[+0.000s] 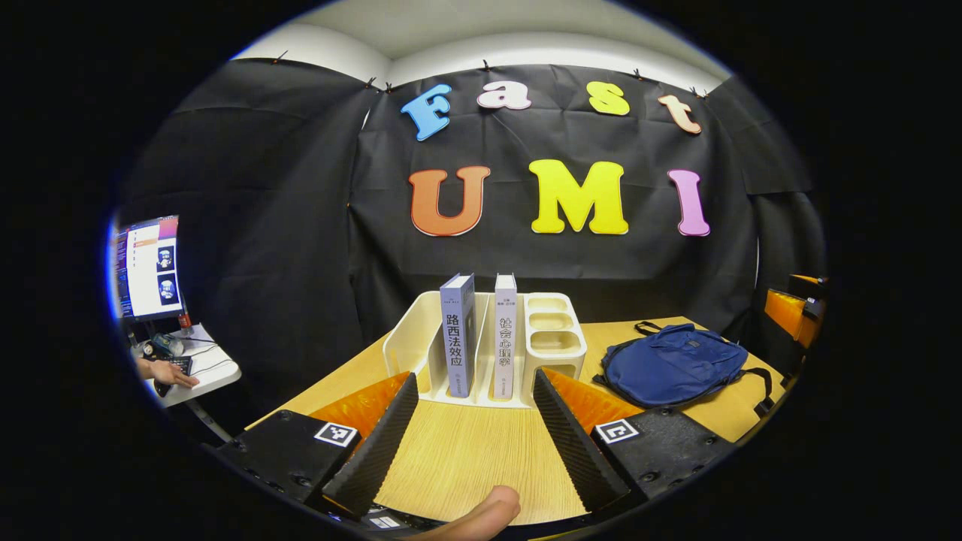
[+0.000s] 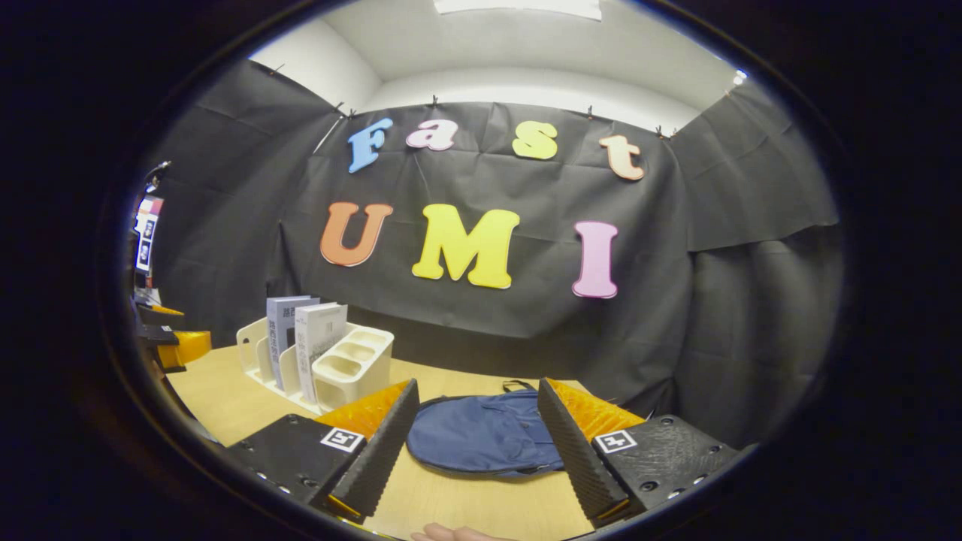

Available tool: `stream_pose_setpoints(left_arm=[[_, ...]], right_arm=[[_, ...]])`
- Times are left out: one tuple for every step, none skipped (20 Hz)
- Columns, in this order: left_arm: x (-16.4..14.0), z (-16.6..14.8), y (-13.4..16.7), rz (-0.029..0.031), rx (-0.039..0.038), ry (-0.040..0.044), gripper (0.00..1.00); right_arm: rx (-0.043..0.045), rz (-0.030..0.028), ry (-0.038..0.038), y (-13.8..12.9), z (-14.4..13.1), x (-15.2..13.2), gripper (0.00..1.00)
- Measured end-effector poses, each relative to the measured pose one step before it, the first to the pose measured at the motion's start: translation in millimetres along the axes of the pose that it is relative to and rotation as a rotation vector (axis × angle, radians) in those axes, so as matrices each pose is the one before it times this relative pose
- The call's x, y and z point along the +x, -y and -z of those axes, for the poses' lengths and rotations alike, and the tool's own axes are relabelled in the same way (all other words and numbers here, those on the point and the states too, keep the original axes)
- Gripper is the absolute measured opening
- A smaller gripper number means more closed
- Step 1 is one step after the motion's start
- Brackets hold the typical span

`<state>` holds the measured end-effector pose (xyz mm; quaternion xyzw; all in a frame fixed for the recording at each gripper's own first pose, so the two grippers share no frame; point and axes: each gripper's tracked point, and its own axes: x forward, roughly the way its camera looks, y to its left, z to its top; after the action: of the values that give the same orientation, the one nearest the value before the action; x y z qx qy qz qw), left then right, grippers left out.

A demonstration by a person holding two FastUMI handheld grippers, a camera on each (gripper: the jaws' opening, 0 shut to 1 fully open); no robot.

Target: Open the schoolbag, grab two books from the bookshelf and put them into the schoolbag.

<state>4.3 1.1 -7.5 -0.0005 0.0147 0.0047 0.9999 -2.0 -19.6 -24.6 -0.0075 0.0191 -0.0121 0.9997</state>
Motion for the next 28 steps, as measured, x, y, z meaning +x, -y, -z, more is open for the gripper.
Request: stream_pose_setpoints(left_arm=[[-0.36, 1.18, -0.6, -0.00392, 0.00013, -0.00493, 0.99], [0.85, 0.29, -0.39, -0.00384, 0.00118, -0.0026, 0.99], [-0.34, 0.9, -1.19, -0.00391, 0.00199, -0.00132, 0.99], [0.35, 0.14, -0.48, -0.00239, 0.00186, -0.0004, 0.99], [0.39, -0.03, -1.31, -0.00184, 0.00092, -0.00019, 0.99], [0.55, -0.87, -1.11, -0.00323, -0.00093, 0.00145, 0.99], [0.55, 0.49, 0.19, -0.00225, -0.00095, -0.00032, 0.99], [-0.3, -0.54, -0.22, -0.00108, 0.0003, -0.00027, 0.99], [-0.46, 0.29, -0.04, -0.00175, 0.00128, 0.00151, 0.99], [-0.1, -0.47, -0.41, -0.00259, 0.00211, 0.00122, 0.99], [-0.55, 0.21, -0.07, -0.00171, 0.00287, 0.00132, 0.99], [0.78, -0.19, 0.22, -0.00022, 0.00304, -0.00037, 0.99], [0.13, 0.86, 0.02, 0.00061, 0.00272, -0.00125, 0.99], [0.75, 0.71, 0.66, -0.00018, 0.00229, -0.00216, 0.99], [1.19, 0.74, 0.33, 0.00096, 0.00147, -0.00208, 0.99], [2.34, 2.32, 1.01, 0.00077, 0.00061, -0.00776, 0.99], [1.77, 2.3, 0.14, -0.00112, -0.00126, -0.00591, 0.99], [1.3, 2.11, -1.32, -0.00142, -0.00179, -0.00728, 0.99], [0.21, 1.15, -0.39, -0.00059, -0.00154, -0.00515, 0.99], [0.28, -0.24, -1.05, -0.00014, -0.00207, -0.00235, 0.99], [0.48, 0.83, 0.35, 0.00574, -0.0054, -0.00139, 0.99], [-0.11, 0.13, 2.25, 0.01302, -0.00682, -0.00228, 0.99], [-0.3, 0.38, 1.05, 0.00529, -0.00101, -0.0011, 0.99], [0.66, 1.82, -1.12, -0.00453, 0.00354, -0.00617, 0.99], [0.55, 0.44, -1.97, -0.00615, 0.00445, 0.00048, 0.99], [1.39, 0.08, -2.17, -0.00461, 0.0048, 0.00019, 0.99], [0.6, 1.06, -1.39, -0.00451, 0.00177, -0.00182, 0.99], [-0.59, -0.62, -2.68, -0.00678, -0.00061, -0.00036, 0.99]], right_arm=[[-0.00078, 0.00065, -0.00605, 0.46, 2.26, 0.55, 0.95], [-0.00452, 0.00182, -0.00546, -0.04, 1.63, 1.51, 0.93], [-0.00811, 0.00265, -0.00663, 0.01, 3.71, 1.23, 0.95], [-0.0104, 0.00363, -0.0061, -0.44, 2.18, 1.61, 0.95], [-0.01272, 0.00756, -0.00574, 0.18, 2.28, 2.34, 0.95], [-0.01374, 0.00856, -0.00645, -0.5, 2.94, 1.73, 0.95], [-0.01447, 0.00349, -0.00753, -1.31, 2.86, 3.15, 0.95], [-0.01241, 0.00269, -0.00571, -2.16, 2.99, 2.64, 0.98], [-0.01607, 0.00586, -0.00776, -2.17, 4.05, 4.31, 0.98], [-0.01924, 0.00955, -0.01024, -1.25, 3.96, 5.58, 0.98], [-0.01977, 0.01187, -0.01711, -2.2, 6.66, 6.09, 0.98], [-0.02077, 0.00562, -0.02262, -5.03, 6.83, 7.08, 0.98], [-0.02235, -0.00791, -0.02398, -8.36, 7.5, 7.3, 0.95], [-0.0271, -0.01271, -0.02741, -9.8, 7.68, 8.11, 0.95], [-0.03544, -0.00756, -0.03452, -8.93, 9.53, 9.81, 0.95], [-0.03822, -0.00462, -0.03298, -8.93, 7.5, 11.09, 0.95], [-0.04555, -0.00697, -0.03664, -9.18, 7.06, 10.65, 0.95], [-0.04991, -0.00843, -0.0415, -11.18, 6.89, 11.97, 0.95], [-0.05203, -0.01199, -0.04597, -14.68, 7.24, 12.8, 0.99], [-0.04984, -0.01563, -0.04551, -12.78, 4.35, 11.28, 0.99], [-0.04521, -0.02008, -0.03433, -11.84, -0.13, 10.06, 0.99], [-0.04463, -0.00478, -0.02566, -10.53, -1.14, 10.11, 0.96], [-0.0581, 0.00677, -0.00728, -7.38, -0.98, 7.32, 0.96], [-0.06501, 0.02163, 0.00654, -5.72, -7.23, 8.26, 0.96], [-0.05107, 0.01613, -0.01071, -5.88, -4.76, 9.63, 0.96], [-0.02953, 0.0035, -0.02289, -8.37, -1.13, 7.57, 0.98], [-0.02094, 0.00087, -0.02921, -7.36, 1.14, 8.09, 0.99], [-0.02904, 0.01623, -0.03454, -2.25, -0.43, 6.91, 0.96]])
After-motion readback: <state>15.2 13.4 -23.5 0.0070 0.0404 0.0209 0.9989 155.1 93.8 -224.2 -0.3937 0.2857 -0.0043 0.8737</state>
